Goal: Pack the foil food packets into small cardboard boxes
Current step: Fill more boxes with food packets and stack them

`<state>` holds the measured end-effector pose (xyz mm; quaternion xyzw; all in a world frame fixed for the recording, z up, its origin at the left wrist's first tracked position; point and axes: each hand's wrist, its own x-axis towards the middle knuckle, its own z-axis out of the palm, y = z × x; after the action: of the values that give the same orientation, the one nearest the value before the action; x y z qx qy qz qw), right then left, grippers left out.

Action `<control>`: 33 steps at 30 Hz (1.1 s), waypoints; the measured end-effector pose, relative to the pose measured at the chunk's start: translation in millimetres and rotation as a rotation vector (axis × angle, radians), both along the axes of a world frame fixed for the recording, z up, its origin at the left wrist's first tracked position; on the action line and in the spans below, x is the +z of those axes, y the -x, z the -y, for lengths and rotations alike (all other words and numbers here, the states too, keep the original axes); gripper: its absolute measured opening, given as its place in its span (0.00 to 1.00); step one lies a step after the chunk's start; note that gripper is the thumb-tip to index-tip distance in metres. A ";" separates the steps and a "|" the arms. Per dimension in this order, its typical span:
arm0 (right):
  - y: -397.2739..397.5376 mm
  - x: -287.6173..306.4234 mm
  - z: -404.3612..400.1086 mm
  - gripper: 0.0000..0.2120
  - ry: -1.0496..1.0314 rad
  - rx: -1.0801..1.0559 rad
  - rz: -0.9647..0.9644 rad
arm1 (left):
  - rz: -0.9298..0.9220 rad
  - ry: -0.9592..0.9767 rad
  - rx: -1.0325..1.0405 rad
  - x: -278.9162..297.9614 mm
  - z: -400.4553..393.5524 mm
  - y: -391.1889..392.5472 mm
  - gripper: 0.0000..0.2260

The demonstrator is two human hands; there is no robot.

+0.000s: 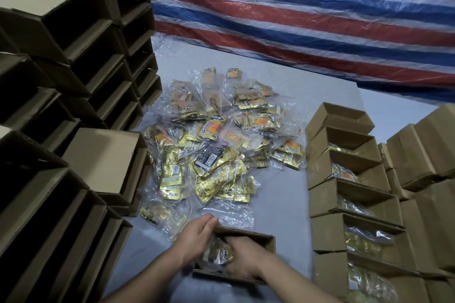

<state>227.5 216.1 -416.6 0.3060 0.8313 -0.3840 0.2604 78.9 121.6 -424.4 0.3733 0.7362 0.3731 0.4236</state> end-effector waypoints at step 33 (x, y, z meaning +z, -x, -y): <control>7.6 12.9 8.6 0.21 0.151 -0.168 0.151 | -0.071 0.014 0.036 -4.5 -3.0 -5.3 0.13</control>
<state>219.9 207.5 -403.7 0.3820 0.7496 -0.4418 0.3115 84.2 124.5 -428.8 0.3700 0.7599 0.3620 0.3932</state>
